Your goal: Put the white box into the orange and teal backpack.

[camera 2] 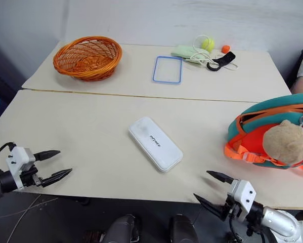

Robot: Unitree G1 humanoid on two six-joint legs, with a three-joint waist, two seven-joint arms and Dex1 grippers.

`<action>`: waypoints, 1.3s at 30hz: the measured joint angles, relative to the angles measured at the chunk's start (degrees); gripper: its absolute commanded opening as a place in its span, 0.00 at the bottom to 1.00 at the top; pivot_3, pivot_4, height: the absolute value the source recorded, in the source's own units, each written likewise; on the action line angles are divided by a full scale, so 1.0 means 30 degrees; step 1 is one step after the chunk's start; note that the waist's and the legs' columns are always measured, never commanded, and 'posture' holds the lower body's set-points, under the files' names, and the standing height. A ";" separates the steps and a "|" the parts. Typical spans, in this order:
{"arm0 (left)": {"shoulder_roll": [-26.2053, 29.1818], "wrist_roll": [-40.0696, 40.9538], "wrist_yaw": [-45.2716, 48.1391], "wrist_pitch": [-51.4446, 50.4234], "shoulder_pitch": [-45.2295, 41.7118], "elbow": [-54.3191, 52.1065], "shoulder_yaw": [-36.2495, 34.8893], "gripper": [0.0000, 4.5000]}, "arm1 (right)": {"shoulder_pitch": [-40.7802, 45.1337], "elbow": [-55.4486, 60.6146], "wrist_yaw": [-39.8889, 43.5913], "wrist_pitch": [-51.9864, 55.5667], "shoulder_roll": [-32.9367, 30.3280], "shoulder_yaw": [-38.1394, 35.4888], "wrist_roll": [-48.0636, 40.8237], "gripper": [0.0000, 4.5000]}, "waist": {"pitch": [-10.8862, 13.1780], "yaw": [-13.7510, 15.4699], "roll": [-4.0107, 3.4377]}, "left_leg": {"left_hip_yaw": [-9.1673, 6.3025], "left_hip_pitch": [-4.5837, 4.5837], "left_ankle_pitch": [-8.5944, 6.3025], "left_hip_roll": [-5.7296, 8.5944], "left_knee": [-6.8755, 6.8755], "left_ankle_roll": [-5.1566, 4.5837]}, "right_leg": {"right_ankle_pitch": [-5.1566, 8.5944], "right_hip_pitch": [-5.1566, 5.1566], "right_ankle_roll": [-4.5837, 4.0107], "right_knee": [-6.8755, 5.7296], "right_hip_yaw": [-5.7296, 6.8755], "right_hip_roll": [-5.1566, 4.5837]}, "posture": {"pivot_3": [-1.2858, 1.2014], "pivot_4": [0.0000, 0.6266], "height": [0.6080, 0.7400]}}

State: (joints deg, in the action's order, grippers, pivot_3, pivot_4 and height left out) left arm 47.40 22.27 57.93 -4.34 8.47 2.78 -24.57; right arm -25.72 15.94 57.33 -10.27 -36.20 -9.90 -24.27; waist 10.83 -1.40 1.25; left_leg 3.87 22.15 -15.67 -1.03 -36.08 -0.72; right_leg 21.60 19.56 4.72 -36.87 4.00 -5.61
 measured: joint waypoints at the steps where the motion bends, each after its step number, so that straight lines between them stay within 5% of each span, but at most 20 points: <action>1: -0.0002 -0.0002 -0.0022 -0.0102 -0.0098 -0.0026 0.0065 0.97 | 0.0080 0.0004 0.0054 0.0098 -0.0001 0.0087 0.0007 1.00 | 0.0000 -0.0002 0.0000 | -0.0001 0.0000 0.0000 0.0000 0.0000 0.0000 | 0.0000 0.0002 0.0000 -0.0001 0.0000 0.0000 | 0.52 0.24 1.00; 7: -0.0688 0.0427 -0.1081 -0.1956 -0.2367 -0.1108 0.1063 0.97 | 0.0858 0.1256 -0.0546 0.1048 0.0145 0.0978 0.0157 1.00 | 0.0002 0.0020 -0.0002 | -0.0007 0.0007 0.0011 0.0001 0.0000 0.0017 | 0.0000 0.0007 0.0000 -0.0010 0.0012 0.0001 | 0.52 0.24 1.00; 9: -0.0775 0.0757 -0.1111 -0.2861 -0.3225 -0.1626 0.1708 0.89 | 0.1216 0.1989 -0.1018 0.1713 0.0222 0.1406 0.0274 0.96 | 0.0001 0.0020 -0.0003 | -0.0006 0.0005 0.0026 0.0004 -0.0004 0.0043 | 0.0000 0.0005 0.0001 -0.0016 0.0016 0.0003 | 0.52 0.24 1.00; 15: -0.2654 -0.1488 -0.1857 -0.2789 -0.8654 0.0038 0.5949 0.51 | 0.2823 0.3186 -0.1873 0.4314 0.0081 0.2917 0.0634 0.56 | 0.0002 0.0314 -0.0001 | -0.0007 0.0016 0.0046 0.0027 -0.0042 0.0042 | -0.0004 0.0006 0.0009 -0.0040 0.0033 0.0009 | 0.52 0.24 1.00; 22: -0.7012 -0.5846 -0.5081 0.0222 -1.6715 0.8707 0.9486 0.06 | 0.4831 0.2756 -0.2814 0.5616 -0.0337 0.4705 0.3204 0.04 | -0.0001 0.0685 0.0032 | 0.0013 0.0100 0.0062 0.0045 -0.0157 0.0069 | -0.0013 0.0038 0.0042 -0.0043 0.0081 0.0032 | 0.52 0.24 1.00; 23: -0.7556 -0.6400 -0.5588 0.0842 -1.7926 1.0432 0.9822 0.05 | 0.5102 0.2650 -0.3193 0.5753 -0.0151 0.4797 0.3531 0.01 | 0.0000 0.0687 0.0035 | 0.0015 0.0104 0.0063 0.0046 -0.0173 0.0068 | -0.0014 0.0035 0.0051 -0.0046 0.0085 0.0033 | 0.52 0.24 1.00; 31: -0.9557 -0.7495 -0.5607 0.3752 -2.0087 1.5908 1.0472 0.05 | 0.5627 0.2460 -0.5151 0.7209 0.0589 0.4979 0.4770 0.01 | 0.0003 0.0573 0.0040 | -0.0012 0.0152 0.0062 0.0035 -0.0280 0.0067 | -0.0010 0.0035 0.0059 -0.0069 0.0109 0.0035 | 0.52 0.24 1.00; 39: -0.9086 -0.6902 -0.3550 0.3612 -1.8478 1.3474 1.0101 0.05 | 0.6593 0.2316 -0.5673 0.8387 0.0616 0.4544 0.4955 0.01 | 0.0003 0.0386 0.0040 | -0.0037 0.0176 0.0063 0.0021 -0.0323 0.0069 | -0.0012 0.0048 0.0062 -0.0104 0.0112 0.0041 | 0.52 0.24 1.00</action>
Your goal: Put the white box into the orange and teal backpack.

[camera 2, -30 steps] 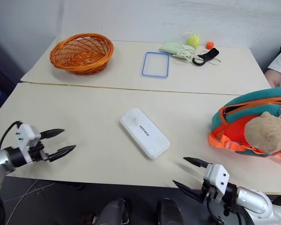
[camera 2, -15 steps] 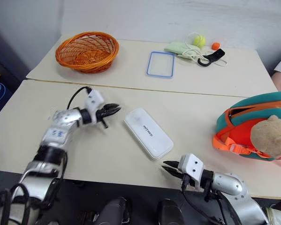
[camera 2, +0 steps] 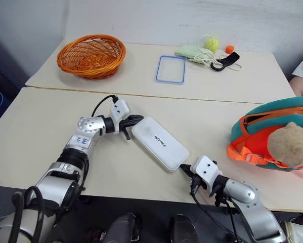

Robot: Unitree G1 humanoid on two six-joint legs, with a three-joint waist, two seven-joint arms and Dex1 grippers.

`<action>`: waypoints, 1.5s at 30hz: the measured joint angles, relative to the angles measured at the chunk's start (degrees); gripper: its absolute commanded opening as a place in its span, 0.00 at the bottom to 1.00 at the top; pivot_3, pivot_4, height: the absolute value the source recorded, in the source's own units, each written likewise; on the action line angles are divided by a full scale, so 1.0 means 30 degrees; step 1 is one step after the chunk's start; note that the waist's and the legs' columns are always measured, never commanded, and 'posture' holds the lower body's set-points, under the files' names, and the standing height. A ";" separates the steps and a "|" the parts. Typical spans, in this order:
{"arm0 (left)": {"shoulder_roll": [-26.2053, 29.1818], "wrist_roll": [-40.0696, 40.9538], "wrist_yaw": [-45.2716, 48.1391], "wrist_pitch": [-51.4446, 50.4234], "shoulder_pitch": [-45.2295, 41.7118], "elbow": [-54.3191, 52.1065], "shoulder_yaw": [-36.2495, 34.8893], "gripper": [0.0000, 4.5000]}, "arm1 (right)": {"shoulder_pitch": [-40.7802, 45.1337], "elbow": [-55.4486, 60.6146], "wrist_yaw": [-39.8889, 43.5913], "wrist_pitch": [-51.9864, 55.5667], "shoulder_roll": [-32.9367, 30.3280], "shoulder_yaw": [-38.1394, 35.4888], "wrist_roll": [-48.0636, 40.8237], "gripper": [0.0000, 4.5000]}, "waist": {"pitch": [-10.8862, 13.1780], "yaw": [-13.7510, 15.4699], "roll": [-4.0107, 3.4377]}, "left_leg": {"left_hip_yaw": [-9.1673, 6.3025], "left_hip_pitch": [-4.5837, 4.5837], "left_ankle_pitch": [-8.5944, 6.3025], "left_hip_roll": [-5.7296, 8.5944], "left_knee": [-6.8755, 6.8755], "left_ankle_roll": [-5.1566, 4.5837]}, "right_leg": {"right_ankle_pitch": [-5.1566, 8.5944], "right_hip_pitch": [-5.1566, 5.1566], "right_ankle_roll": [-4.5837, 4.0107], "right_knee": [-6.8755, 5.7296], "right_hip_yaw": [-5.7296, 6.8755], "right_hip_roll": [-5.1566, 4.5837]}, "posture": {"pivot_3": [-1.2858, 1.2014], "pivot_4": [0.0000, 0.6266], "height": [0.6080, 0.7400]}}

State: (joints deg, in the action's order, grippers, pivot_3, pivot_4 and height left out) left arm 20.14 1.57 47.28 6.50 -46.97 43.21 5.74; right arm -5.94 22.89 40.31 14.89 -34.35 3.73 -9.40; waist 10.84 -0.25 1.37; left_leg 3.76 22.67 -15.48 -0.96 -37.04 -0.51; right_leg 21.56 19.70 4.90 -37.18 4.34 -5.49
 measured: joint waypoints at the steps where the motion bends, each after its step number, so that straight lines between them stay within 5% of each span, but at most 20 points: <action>1: 0.0214 0.0276 0.0273 -0.0321 0.0578 -0.0829 -0.0177 0.05 | 0.0149 -0.0004 0.0000 0.0289 -0.0042 -0.0137 -0.0014 0.01 | 0.0000 0.0012 0.0000 | -0.0007 0.0001 0.0000 -0.0002 -0.0003 0.0000 | 0.0000 -0.0001 0.0000 0.0000 -0.0002 -0.0001 | 0.52 0.24 1.00; 17: 0.2691 0.2232 0.1799 -0.8185 0.8512 -1.4084 -0.0418 0.05 | 0.3240 -0.3563 0.1570 0.0102 -0.2217 -0.1418 0.0345 0.01 | 0.0002 0.0049 -0.0011 | -0.0038 0.0005 -0.0019 0.0005 0.0000 -0.0034 | 0.0000 -0.0037 0.0000 0.0037 -0.0008 -0.0018 | 0.52 0.24 1.00; 22: 0.3554 0.5077 0.1186 -1.3794 0.8835 -1.5889 -0.2534 0.30 | 0.3544 -0.4553 0.2068 -0.0294 -0.2745 -0.1550 0.0352 0.00 | 0.0002 -0.0007 -0.0015 | -0.0045 -0.0004 -0.0015 -0.0013 0.0007 -0.0026 | 0.0000 -0.0038 -0.0001 0.0034 -0.0006 -0.0008 | 0.52 0.24 1.00; 26: 0.4895 0.8907 0.1581 -2.2322 0.7634 -1.4942 -0.4187 0.57 | 0.3935 -0.5044 0.2517 -0.0390 -0.2751 -0.1618 0.0329 0.00 | 0.0004 0.0011 -0.0016 | -0.0048 -0.0007 -0.0015 -0.0007 -0.0001 -0.0025 | 0.0001 -0.0043 0.0000 0.0028 -0.0006 -0.0007 | 0.52 0.24 1.00; 32: 0.5038 1.0548 0.1220 -2.9365 0.2821 -0.9238 -0.4523 0.97 | 0.5274 -0.6280 0.3393 -0.0859 -0.2770 -0.1316 0.0412 0.00 | 0.0004 0.0134 -0.0017 | -0.0055 -0.0008 -0.0015 0.0027 -0.0012 -0.0028 | 0.0001 -0.0048 0.0002 0.0020 -0.0006 -0.0024 | 0.52 0.24 1.00; 45: 0.1770 1.1518 -0.0371 -3.2778 -0.1664 -0.4030 -0.2546 0.97 | 0.6050 -0.6984 0.3625 -0.1638 -0.2489 -0.0432 0.0941 0.00 | 0.0004 0.0041 -0.0016 | -0.0036 -0.0008 -0.0003 0.0026 -0.0027 -0.0005 | 0.0003 -0.0025 0.0007 -0.0046 -0.0023 -0.0015 | 0.52 0.24 1.00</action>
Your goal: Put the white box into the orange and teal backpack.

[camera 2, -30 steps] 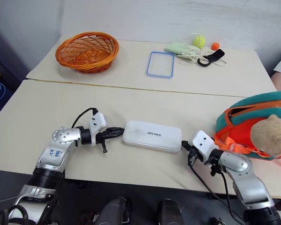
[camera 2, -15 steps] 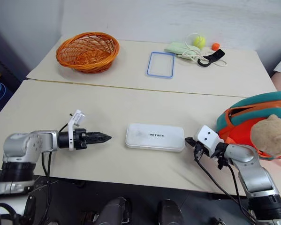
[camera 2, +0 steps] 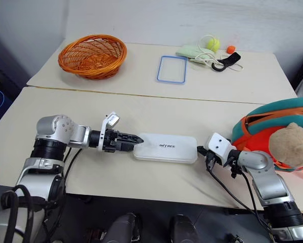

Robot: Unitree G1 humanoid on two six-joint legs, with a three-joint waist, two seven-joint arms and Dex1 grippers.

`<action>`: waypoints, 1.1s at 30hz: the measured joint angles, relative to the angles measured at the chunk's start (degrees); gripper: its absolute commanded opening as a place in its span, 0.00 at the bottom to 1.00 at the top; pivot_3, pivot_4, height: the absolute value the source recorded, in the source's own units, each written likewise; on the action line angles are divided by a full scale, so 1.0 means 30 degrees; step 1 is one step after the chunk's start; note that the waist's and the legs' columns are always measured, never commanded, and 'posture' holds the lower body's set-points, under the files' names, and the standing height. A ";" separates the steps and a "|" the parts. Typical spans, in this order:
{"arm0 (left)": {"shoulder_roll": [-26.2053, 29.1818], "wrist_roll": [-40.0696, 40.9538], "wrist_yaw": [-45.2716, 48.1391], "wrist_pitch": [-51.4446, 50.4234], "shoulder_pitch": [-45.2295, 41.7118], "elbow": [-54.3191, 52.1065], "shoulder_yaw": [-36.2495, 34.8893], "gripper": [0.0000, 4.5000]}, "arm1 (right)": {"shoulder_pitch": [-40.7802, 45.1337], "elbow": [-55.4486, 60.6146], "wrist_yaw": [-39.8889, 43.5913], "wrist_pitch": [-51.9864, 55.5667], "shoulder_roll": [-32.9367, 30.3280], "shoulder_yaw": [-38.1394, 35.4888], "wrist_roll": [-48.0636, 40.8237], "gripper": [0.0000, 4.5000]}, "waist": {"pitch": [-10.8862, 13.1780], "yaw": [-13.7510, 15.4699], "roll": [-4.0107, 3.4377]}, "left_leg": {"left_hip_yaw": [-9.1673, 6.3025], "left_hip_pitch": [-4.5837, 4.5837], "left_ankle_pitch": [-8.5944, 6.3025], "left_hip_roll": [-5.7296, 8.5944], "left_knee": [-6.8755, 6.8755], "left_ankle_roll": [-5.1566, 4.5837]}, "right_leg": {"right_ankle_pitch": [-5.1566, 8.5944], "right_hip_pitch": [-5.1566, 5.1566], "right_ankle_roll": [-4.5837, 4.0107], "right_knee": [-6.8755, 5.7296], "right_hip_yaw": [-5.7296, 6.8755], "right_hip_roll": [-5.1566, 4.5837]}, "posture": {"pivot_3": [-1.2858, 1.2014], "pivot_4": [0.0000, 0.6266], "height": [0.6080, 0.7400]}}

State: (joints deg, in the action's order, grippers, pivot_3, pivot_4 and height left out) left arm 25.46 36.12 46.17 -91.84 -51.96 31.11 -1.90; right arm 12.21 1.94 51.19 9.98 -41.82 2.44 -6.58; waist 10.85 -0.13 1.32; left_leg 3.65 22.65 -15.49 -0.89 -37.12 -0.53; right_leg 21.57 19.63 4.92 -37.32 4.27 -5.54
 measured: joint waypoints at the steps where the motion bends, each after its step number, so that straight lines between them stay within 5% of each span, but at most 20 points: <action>1: -0.0331 -0.0060 -0.0165 -0.0017 -0.0261 0.0529 -0.0179 0.97 | 0.0022 -0.0011 -0.0070 -0.0006 0.0094 0.0008 0.0075 0.00 | 0.0000 0.0005 0.0000 | 0.0000 -0.0002 0.0001 0.0000 -0.0003 0.0001 | 0.0000 -0.0005 0.0001 0.0017 -0.0001 0.0000 | 0.52 0.24 1.00; 5: -0.1205 -0.0074 -0.0548 -0.0073 -0.0869 0.1788 -0.0530 0.97 | 0.0116 0.0012 -0.0265 -0.0050 0.0523 0.0105 0.0215 0.00 | 0.0001 0.0014 0.0001 | 0.0001 0.0004 0.0002 0.0000 -0.0001 0.0003 | 0.0000 0.0000 0.0001 0.0035 0.0000 0.0002 | 0.52 0.24 1.00; 8: -0.1515 0.0134 -0.0591 -0.0103 -0.1132 0.2015 -0.0495 0.86 | 0.0099 0.0027 -0.0299 -0.0290 0.0772 0.0121 0.0223 0.00 | 0.0001 -0.0048 0.0001 | 0.0015 0.0011 0.0007 -0.0005 0.0012 0.0013 | 0.0000 0.0018 0.0001 0.0035 -0.0009 0.0010 | 0.52 0.24 1.00; 15: -0.0994 0.1586 -0.0320 -0.0189 -0.0554 0.0696 0.0220 0.35 | -0.0587 0.0683 -0.0181 -0.0282 0.1318 0.0030 -0.0534 0.00 | 0.0001 -0.0030 0.0000 | 0.0012 0.0011 0.0018 -0.0017 0.0016 0.0035 | 0.0000 0.0027 0.0000 0.0027 -0.0018 0.0021 | 0.52 0.24 1.00; 18: -0.0729 0.2409 -0.0332 -0.0192 0.0171 -0.0249 -0.0017 0.29 | -0.1177 0.1301 -0.0490 0.0052 0.1615 -0.0679 -0.1395 0.00 | 0.0003 -0.0004 -0.0002 | 0.0004 0.0023 0.0018 -0.0015 0.0014 0.0035 | 0.0000 0.0032 0.0000 0.0032 -0.0018 0.0016 | 0.52 0.24 1.00; 22: -0.0601 0.3330 -0.0030 0.1908 0.2359 -0.5433 -0.1079 0.29 | -0.2795 0.3480 -0.1426 0.0965 0.2024 -0.2550 -0.2856 0.27 | 0.0004 0.0013 -0.0006 | -0.0024 0.0044 0.0015 -0.0026 0.0034 0.0038 | 0.0000 0.0023 -0.0001 0.0088 -0.0004 0.0022 | 0.52 0.24 1.00; 26: 0.0932 0.3442 0.2281 0.6686 0.5089 -0.9938 -0.1447 0.29 | -0.7299 0.6478 -0.1402 0.1240 0.2870 -0.4562 -0.5251 0.58 | -0.0001 0.0070 -0.0024 | -0.0032 0.0034 0.0007 -0.0022 0.0091 0.0052 | 0.0001 -0.0001 -0.0001 0.0147 0.0007 0.0034 | 0.52 0.24 1.00; 31: 0.1742 0.2616 0.3598 1.1115 0.7960 -1.0783 -0.1954 0.29 | -1.2482 0.8258 -0.1345 0.0182 0.4032 -0.7540 -0.6809 0.96 | 0.0001 0.0058 -0.0039 | -0.0008 0.0013 -0.0023 -0.0011 0.0059 -0.0010 | -0.0006 -0.0043 0.0011 0.0156 -0.0018 0.0013 | 0.52 0.24 1.00; 33: 0.2395 0.2172 0.4418 1.2393 0.8612 -1.1219 -0.1750 0.29 | -1.3890 0.8436 -0.1341 -0.0664 0.4575 -0.8679 -0.7068 0.96 | 0.0001 0.0006 -0.0040 | 0.0014 -0.0033 -0.0035 -0.0014 0.0090 0.0005 | -0.0006 -0.0054 0.0011 0.0153 -0.0054 0.0011 | 0.52 0.24 1.00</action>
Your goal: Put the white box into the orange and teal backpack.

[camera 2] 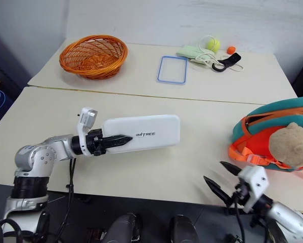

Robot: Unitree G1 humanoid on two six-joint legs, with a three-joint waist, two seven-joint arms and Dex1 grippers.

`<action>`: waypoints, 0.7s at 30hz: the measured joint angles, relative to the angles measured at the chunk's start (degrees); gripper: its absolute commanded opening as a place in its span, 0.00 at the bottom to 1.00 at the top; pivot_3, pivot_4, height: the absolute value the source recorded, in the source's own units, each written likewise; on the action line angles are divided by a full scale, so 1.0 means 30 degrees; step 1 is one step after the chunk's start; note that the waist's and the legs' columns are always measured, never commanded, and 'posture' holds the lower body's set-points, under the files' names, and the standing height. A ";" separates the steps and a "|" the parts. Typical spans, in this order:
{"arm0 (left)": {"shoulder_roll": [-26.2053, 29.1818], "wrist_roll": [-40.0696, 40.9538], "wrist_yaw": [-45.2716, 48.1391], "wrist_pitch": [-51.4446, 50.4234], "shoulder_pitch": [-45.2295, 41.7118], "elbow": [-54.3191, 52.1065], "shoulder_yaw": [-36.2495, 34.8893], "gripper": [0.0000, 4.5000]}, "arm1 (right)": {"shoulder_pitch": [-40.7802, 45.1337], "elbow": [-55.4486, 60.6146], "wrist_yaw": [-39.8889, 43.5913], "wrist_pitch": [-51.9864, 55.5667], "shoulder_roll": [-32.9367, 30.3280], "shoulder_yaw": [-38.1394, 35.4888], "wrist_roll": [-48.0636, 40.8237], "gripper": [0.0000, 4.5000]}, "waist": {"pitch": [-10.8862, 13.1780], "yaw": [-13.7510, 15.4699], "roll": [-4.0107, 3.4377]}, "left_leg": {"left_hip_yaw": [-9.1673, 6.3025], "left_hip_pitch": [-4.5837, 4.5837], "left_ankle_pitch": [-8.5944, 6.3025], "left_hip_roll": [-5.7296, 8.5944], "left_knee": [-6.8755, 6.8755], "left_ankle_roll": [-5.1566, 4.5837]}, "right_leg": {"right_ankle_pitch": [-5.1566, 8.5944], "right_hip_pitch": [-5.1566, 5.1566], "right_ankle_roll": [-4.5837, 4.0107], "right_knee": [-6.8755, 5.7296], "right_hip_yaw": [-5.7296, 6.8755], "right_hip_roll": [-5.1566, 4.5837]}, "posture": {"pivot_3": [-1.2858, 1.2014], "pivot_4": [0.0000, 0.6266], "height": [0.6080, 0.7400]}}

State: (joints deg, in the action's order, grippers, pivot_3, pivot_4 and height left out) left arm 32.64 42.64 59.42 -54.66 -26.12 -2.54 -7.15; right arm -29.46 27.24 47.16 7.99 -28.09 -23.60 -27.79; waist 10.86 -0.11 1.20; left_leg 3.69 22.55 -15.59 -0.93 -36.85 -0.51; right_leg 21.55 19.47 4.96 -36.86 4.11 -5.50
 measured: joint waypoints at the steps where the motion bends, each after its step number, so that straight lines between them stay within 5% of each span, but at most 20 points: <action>1: 0.0083 -0.0122 0.0289 0.0536 0.0172 -0.0236 0.0024 0.29 | -0.0521 -0.0003 0.0004 -0.0216 0.0242 -0.0577 -0.0232 0.96 | 0.0002 0.0009 -0.0006 | 0.0008 -0.0009 -0.0001 0.0000 0.0020 0.0000 | 0.0000 0.0003 0.0000 -0.0001 -0.0010 -0.0003 | 0.52 0.24 1.00; 5: -0.0147 -0.0091 0.1709 0.3414 0.0889 -0.1202 -0.0150 0.29 | -0.2966 -0.1146 0.0716 -0.1237 0.0504 -0.4161 -0.1569 0.98 | -0.0004 0.0079 -0.0020 | 0.0026 -0.0052 0.0003 0.0003 0.0181 0.0007 | 0.0001 -0.0006 -0.0003 0.0103 -0.0024 -0.0001 | 0.52 0.24 1.00; 10: 0.0221 -0.0848 0.3484 0.6351 0.2250 -0.1995 0.0429 0.29 | -0.2756 -0.5368 0.0851 -0.2914 0.0387 -0.7601 -0.2071 0.98 | -0.0006 -0.0088 -0.0025 | 0.0098 -0.0098 0.0004 0.0003 0.0250 0.0002 | 0.0001 -0.0005 -0.0005 0.0126 -0.0076 0.0003 | 0.52 0.24 1.00; 21: 0.0776 -0.0973 0.4158 0.7533 0.3299 -0.2602 0.1195 0.29 | 0.1898 -1.0608 0.2371 -0.3212 -0.3145 -0.8286 -0.2996 0.98 | -0.0029 -0.0227 -0.0137 | 0.0115 -0.0123 0.0014 -0.0005 0.0249 -0.0060 | 0.0002 -0.0002 -0.0009 0.0093 -0.0113 0.0000 | 0.52 0.24 1.00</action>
State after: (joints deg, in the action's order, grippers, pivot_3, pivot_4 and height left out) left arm 34.97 39.72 71.90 -32.06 -16.23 -10.35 -3.57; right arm -23.77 -4.58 54.28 -1.65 -37.52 -48.46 -36.77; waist 10.77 -0.79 0.79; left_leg 4.04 22.18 -15.55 -0.94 -36.11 -0.69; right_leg 21.56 19.46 4.93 -36.58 3.77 -5.50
